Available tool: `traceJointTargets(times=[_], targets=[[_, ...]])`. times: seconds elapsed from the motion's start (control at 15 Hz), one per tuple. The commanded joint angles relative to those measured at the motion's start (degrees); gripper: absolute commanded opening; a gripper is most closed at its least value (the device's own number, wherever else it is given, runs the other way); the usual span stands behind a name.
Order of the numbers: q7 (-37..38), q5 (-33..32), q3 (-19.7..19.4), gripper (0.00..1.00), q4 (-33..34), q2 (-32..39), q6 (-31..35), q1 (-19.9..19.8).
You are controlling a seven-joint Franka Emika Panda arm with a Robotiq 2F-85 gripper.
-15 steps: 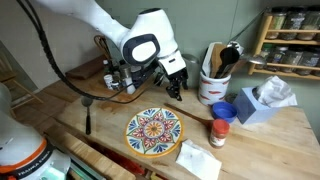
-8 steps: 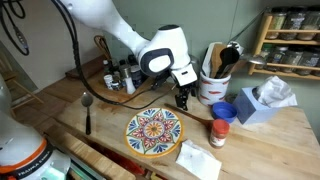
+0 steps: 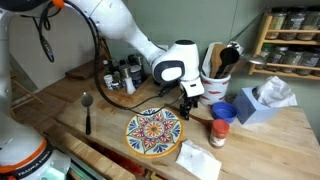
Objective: Put the wooden spoon in the utensil holder
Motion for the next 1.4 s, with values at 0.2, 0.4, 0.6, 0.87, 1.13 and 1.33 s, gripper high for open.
traceJointTargets(times=[0.2,0.4,0.6,0.87,1.13,1.33], targets=[[-2.7,4.8,0.18,0.72,6.23,5.54,-4.38,-2.18],[-2.82,4.97,0.05,0.46,7.71,6.58,-5.17,-2.33],[-2.72,4.61,-0.16,0.21,8.76,6.74,-6.41,-2.31],[-2.78,4.36,-0.54,0.0,8.89,5.86,-7.66,-2.26],[-2.72,2.77,-2.11,0.05,4.1,0.73,-5.85,-0.44],[-1.67,0.99,-4.11,0.05,-1.09,-4.73,-4.57,1.81]])
